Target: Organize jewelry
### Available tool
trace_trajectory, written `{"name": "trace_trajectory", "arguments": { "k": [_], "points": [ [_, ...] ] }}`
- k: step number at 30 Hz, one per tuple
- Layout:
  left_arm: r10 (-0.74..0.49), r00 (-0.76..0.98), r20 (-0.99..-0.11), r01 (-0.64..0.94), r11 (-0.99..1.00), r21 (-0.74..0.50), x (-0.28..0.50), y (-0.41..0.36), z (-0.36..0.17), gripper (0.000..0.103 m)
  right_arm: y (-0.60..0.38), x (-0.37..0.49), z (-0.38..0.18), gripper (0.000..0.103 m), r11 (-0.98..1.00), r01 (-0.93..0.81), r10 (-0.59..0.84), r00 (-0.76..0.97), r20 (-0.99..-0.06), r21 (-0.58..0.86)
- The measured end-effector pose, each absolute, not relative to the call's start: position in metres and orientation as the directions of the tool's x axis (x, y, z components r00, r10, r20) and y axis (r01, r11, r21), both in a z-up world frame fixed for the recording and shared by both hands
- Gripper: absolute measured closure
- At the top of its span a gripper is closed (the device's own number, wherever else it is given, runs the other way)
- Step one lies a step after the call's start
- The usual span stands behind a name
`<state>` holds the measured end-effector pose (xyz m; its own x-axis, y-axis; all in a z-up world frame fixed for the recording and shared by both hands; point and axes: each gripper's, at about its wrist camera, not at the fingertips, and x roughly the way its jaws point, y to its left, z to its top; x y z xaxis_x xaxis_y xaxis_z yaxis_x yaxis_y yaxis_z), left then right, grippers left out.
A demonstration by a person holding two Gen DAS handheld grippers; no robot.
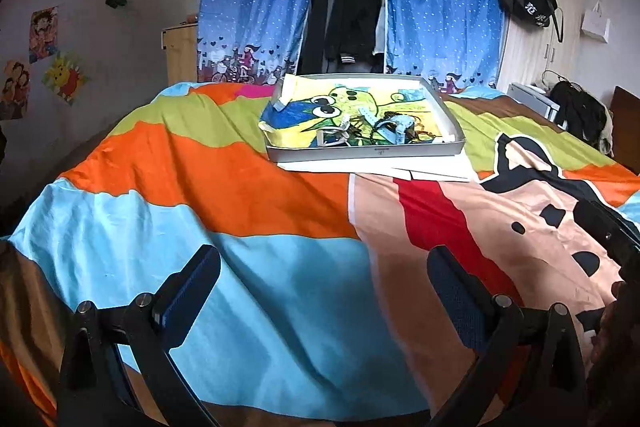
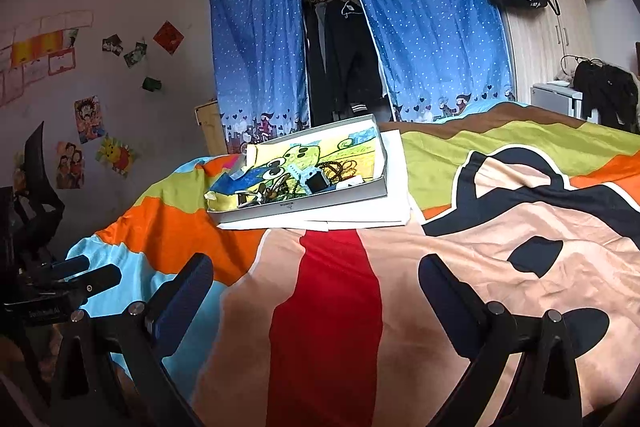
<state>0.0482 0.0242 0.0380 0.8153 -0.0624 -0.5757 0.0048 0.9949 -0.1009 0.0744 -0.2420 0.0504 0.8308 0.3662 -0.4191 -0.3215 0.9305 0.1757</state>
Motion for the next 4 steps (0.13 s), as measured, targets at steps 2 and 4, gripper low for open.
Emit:
{"name": "trace_trajectory", "arguments": {
  "k": [2,4],
  "points": [
    [-0.062,0.815,-0.576,0.004,0.995,-0.102,0.0479,0.024,0.0377,0.002,-0.2415,0.0746,0.0494,0.0,0.93,-0.323,0.368,0.828,-0.423,0.176],
    [-0.059,0.815,-0.576,0.0,0.995,-0.102,0.0478,0.0239,0.0373,0.002,-0.241,0.0743,0.0482,0.0,0.929,-0.326,0.371,0.825,-0.426,0.177]
  ]
}}
